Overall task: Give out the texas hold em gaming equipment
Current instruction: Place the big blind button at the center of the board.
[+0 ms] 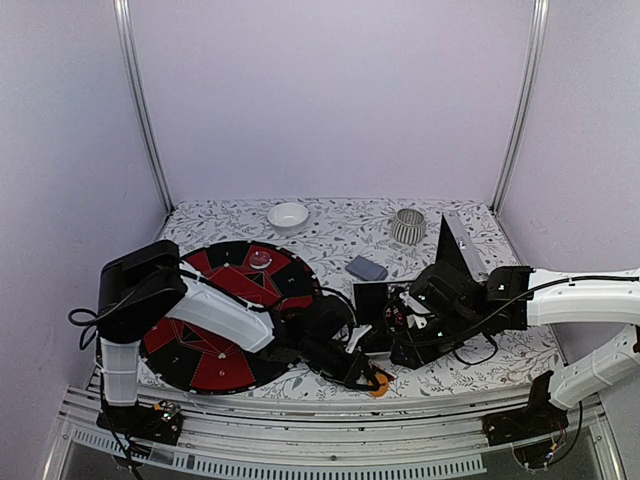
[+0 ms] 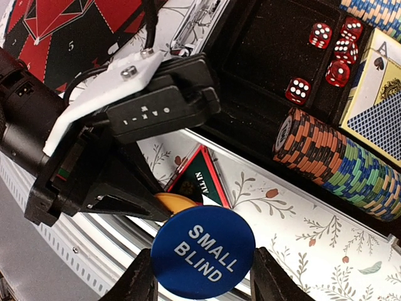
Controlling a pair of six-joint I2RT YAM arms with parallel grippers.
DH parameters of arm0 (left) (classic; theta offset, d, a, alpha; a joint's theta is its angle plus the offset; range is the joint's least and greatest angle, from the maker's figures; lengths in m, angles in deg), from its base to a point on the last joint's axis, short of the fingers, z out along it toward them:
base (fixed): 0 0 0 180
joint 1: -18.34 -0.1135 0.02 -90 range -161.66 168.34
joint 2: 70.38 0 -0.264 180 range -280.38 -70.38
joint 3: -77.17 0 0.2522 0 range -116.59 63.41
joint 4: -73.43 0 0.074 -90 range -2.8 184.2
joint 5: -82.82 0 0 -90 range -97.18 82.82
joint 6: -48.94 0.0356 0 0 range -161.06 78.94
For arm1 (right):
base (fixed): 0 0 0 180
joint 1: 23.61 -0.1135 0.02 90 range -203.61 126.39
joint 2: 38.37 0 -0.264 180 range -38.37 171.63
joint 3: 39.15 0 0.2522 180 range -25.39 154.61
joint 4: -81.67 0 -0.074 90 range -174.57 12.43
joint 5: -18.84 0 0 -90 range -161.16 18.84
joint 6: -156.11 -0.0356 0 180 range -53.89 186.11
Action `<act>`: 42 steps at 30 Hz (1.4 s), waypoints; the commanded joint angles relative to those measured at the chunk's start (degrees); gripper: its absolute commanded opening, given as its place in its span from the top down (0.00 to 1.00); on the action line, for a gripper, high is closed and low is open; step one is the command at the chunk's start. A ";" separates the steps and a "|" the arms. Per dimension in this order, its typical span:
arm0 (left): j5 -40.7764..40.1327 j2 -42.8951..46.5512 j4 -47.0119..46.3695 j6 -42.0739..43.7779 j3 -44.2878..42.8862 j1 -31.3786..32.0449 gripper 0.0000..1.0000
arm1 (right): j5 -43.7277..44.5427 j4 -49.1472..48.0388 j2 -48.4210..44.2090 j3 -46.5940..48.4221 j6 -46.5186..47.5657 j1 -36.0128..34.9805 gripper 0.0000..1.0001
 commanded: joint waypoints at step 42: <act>-0.68 1.14 -7.52 -5.68 6.30 -4.69 0.31 | -1.82 -1.06 0.99 2.93 1.37 -0.24 0.69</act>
